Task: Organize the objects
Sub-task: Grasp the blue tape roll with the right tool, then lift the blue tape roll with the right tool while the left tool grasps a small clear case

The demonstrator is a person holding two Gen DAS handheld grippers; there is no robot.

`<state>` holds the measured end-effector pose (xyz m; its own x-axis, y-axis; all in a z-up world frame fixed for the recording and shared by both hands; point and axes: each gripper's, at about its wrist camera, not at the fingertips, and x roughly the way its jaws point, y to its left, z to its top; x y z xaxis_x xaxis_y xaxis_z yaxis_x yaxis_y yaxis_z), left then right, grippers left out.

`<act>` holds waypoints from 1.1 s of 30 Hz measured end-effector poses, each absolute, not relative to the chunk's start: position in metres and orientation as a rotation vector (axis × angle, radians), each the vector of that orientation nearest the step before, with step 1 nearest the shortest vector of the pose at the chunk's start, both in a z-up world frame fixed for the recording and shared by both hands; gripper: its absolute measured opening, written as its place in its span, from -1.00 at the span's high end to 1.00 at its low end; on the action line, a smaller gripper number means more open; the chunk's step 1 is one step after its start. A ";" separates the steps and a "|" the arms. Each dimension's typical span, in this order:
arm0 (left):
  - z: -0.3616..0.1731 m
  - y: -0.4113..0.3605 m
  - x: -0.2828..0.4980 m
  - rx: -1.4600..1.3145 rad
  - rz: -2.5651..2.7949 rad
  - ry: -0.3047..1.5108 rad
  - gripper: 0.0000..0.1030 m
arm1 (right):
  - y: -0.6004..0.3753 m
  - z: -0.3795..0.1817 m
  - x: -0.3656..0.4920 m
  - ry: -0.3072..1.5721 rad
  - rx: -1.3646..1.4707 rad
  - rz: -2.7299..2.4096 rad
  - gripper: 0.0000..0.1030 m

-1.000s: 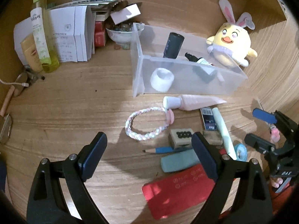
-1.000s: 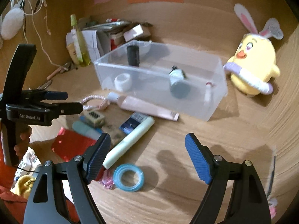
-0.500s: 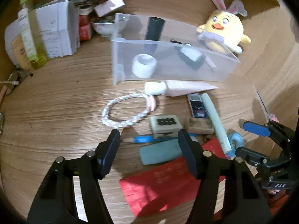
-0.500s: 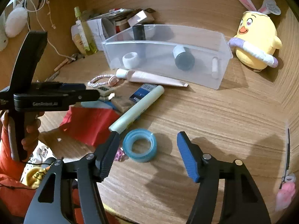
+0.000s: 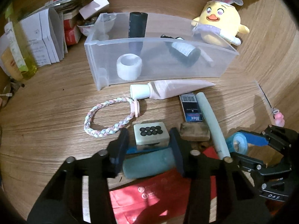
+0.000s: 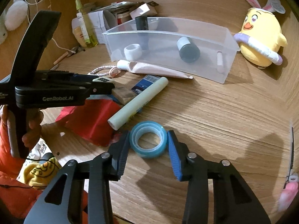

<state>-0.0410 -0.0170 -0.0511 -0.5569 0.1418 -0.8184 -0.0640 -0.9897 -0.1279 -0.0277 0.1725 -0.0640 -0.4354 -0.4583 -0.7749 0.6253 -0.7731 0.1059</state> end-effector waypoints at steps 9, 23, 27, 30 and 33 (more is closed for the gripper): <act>-0.044 -0.015 -0.035 -1.367 2.703 -0.103 0.35 | 0.184 -0.055 -0.042 0.183 1.089 -2.276 0.29; -0.021 -0.019 -0.031 -1.250 2.757 -0.136 0.35 | 0.195 -0.015 -0.066 0.075 0.966 -2.372 0.29; -0.008 -0.024 -0.031 -1.203 2.783 -0.164 0.35 | 0.194 -0.007 -0.076 0.056 0.944 -2.388 0.29; 0.001 -0.029 -0.032 -1.165 2.806 -0.177 0.35 | 0.195 -0.002 -0.081 0.049 0.926 -2.399 0.29; 0.010 -0.033 -0.033 -1.124 2.828 -0.186 0.35 | 0.195 0.002 -0.088 0.025 0.918 -2.398 0.29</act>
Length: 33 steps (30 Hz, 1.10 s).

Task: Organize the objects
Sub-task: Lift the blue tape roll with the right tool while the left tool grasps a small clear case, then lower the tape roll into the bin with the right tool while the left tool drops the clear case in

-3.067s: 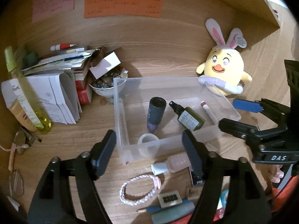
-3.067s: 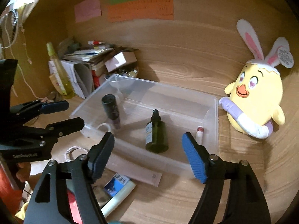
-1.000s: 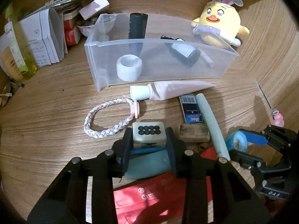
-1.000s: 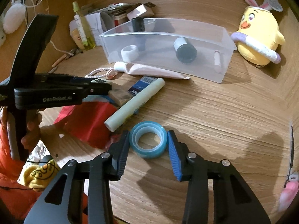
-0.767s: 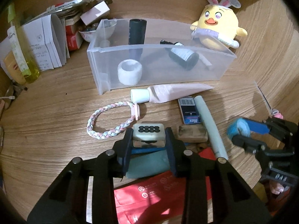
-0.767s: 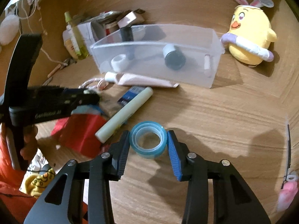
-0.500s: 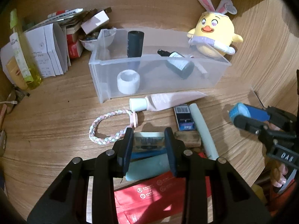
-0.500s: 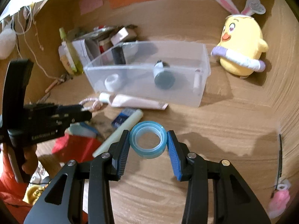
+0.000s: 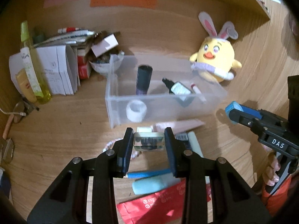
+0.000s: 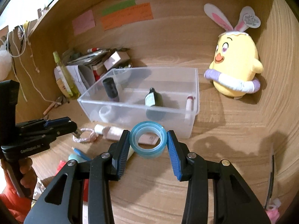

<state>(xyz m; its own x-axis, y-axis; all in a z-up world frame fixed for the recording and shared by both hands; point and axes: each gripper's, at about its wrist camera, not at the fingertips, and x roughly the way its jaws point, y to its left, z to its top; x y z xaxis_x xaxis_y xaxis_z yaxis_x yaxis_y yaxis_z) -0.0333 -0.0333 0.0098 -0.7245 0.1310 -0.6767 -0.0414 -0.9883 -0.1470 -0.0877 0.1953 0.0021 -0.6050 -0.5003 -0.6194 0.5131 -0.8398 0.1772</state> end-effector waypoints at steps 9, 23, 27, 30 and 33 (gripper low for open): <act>0.039 -0.049 -0.046 -1.021 2.905 -0.192 0.35 | 0.197 0.008 -0.105 -0.043 0.913 -2.396 0.29; 0.045 -0.062 -0.092 -1.010 2.976 -0.205 0.35 | 0.179 0.033 -0.141 -0.045 0.860 -2.425 0.29; 0.042 -0.063 -0.104 -1.032 2.957 -0.234 0.35 | 0.173 0.030 -0.154 -0.017 0.885 -2.435 0.29; 0.038 -0.062 -0.112 -1.050 2.944 -0.242 0.35 | 0.169 0.026 -0.166 0.000 0.916 -2.438 0.29; 0.034 -0.060 -0.119 -1.074 2.931 -0.237 0.35 | 0.166 0.019 -0.177 0.020 0.955 -2.447 0.29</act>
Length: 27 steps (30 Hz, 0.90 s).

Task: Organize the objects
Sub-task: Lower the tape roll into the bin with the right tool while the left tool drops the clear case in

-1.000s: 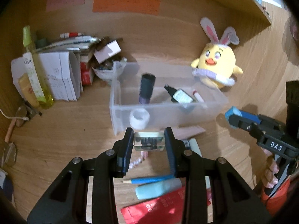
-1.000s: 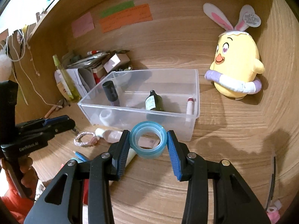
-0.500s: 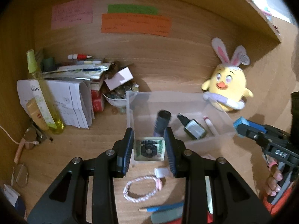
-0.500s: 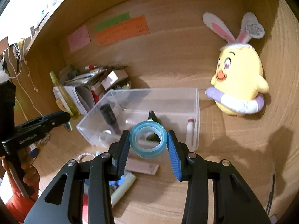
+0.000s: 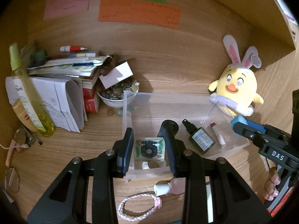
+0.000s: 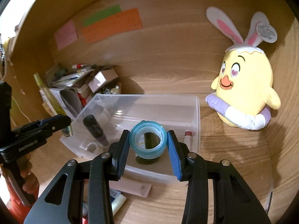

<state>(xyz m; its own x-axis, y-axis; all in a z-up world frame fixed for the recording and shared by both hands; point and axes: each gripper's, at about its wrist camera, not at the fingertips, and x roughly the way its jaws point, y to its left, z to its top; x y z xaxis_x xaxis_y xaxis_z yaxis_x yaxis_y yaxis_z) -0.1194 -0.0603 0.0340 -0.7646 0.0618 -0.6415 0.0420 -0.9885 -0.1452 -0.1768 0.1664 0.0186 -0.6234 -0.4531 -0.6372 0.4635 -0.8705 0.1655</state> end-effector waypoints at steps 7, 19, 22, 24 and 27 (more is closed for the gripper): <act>0.018 -0.057 -0.132 -1.139 2.924 -0.195 0.35 | 0.164 -0.001 -0.199 0.056 1.037 -2.487 0.29; 0.014 -0.053 -0.132 -1.153 2.888 -0.192 0.35 | 0.151 -0.015 -0.203 0.156 1.059 -2.516 0.29; 0.014 -0.051 -0.127 -1.155 2.876 -0.181 0.35 | 0.148 -0.017 -0.202 0.178 1.062 -2.516 0.29; 0.015 -0.050 -0.122 -1.155 2.867 -0.172 0.33 | 0.147 -0.019 -0.202 0.179 1.072 -2.506 0.28; 0.017 -0.049 -0.115 -1.142 2.870 -0.162 0.09 | 0.146 -0.019 -0.202 0.191 1.070 -2.509 0.28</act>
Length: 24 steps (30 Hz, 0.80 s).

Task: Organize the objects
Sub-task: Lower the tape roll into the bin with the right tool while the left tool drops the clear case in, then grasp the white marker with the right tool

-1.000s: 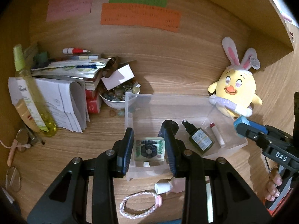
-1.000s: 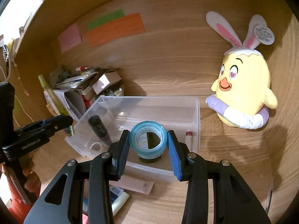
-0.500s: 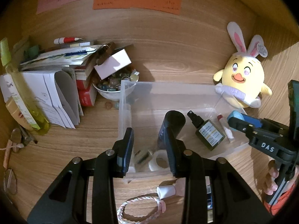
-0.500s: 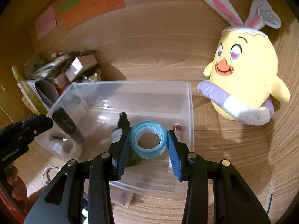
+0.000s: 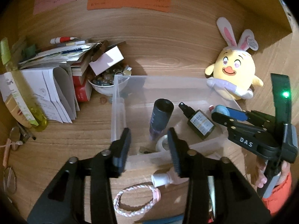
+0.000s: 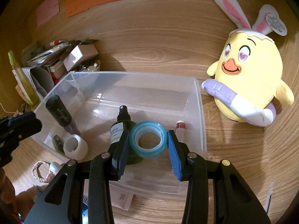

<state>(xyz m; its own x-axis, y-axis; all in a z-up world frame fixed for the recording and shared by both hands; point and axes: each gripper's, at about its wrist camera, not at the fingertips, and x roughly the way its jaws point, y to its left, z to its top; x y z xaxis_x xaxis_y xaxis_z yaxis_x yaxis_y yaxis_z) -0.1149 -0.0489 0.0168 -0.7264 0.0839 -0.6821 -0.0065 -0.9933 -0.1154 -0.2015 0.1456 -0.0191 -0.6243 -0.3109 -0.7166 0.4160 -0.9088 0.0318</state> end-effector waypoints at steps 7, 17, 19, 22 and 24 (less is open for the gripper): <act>0.028 -0.048 -0.098 -1.084 2.885 -0.153 -0.27 | 0.147 -0.016 -0.201 0.168 1.071 -2.476 0.01; 0.038 -0.047 -0.075 -1.033 2.918 -0.108 -0.63 | 0.147 0.011 -0.171 0.164 0.957 -2.499 -0.32; 0.037 -0.048 -0.069 -1.025 2.934 -0.096 -0.64 | 0.149 0.016 -0.161 0.149 0.927 -2.499 -0.42; 0.035 -0.050 -0.063 -1.035 2.935 -0.098 -0.78 | 0.151 0.021 -0.144 0.129 0.889 -2.488 -0.55; 0.031 -0.052 -0.061 -1.054 2.933 -0.099 -0.80 | 0.151 0.020 -0.134 0.131 0.880 -2.461 -0.58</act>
